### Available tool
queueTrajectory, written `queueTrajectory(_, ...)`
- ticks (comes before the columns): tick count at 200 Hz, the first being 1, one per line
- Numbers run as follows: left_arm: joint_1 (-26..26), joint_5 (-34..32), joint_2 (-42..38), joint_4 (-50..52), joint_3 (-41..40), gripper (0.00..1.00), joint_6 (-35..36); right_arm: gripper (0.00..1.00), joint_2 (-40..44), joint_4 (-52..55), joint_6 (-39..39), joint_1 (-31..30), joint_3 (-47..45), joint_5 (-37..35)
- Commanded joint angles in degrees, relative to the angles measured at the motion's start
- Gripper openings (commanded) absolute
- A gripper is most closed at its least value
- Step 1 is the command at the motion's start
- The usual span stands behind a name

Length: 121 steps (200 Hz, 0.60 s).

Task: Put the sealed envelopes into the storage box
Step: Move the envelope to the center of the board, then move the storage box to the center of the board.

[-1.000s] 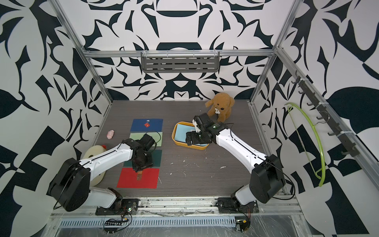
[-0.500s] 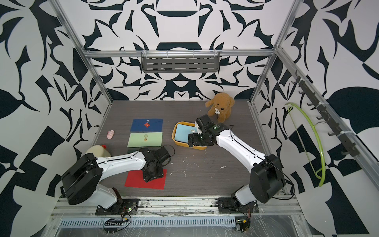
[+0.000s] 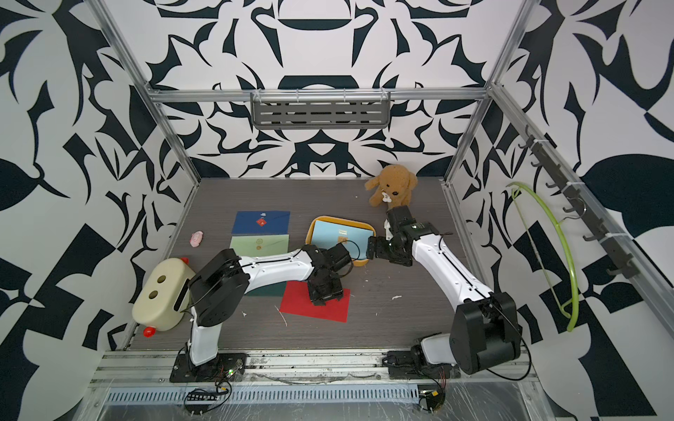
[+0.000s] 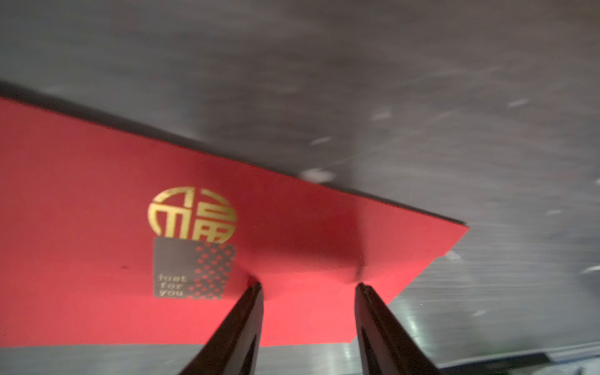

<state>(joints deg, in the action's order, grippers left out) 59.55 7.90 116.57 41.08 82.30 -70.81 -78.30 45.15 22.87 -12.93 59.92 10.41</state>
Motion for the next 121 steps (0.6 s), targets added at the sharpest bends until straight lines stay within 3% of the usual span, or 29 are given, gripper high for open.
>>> queueTrajectory(1, 0.87, 1.19, 5.53, -4.67, 4.72, 0.52, -1.53, 0.93, 0.22, -1.74, 0.99, 1.40, -0.43, 0.27)
queueTrajectory(29, 1.18, -0.80, 4.65, -3.58, 7.87, 0.51, -1.71, 0.80, -3.52, -5.67, 4.02, 2.36, 1.29, -0.11)
queueTrajectory(75, 0.62, -5.76, -4.50, -1.83, 5.59, 0.53, 1.03, 0.57, -11.87, -9.93, 5.77, 2.43, 6.34, 0.12)
queueTrajectory(121, -3.29, -9.92, -14.06, -0.96, -3.12, 0.54, 5.24, 0.32, -19.42, -10.91, 6.08, 2.47, 10.05, -0.02)
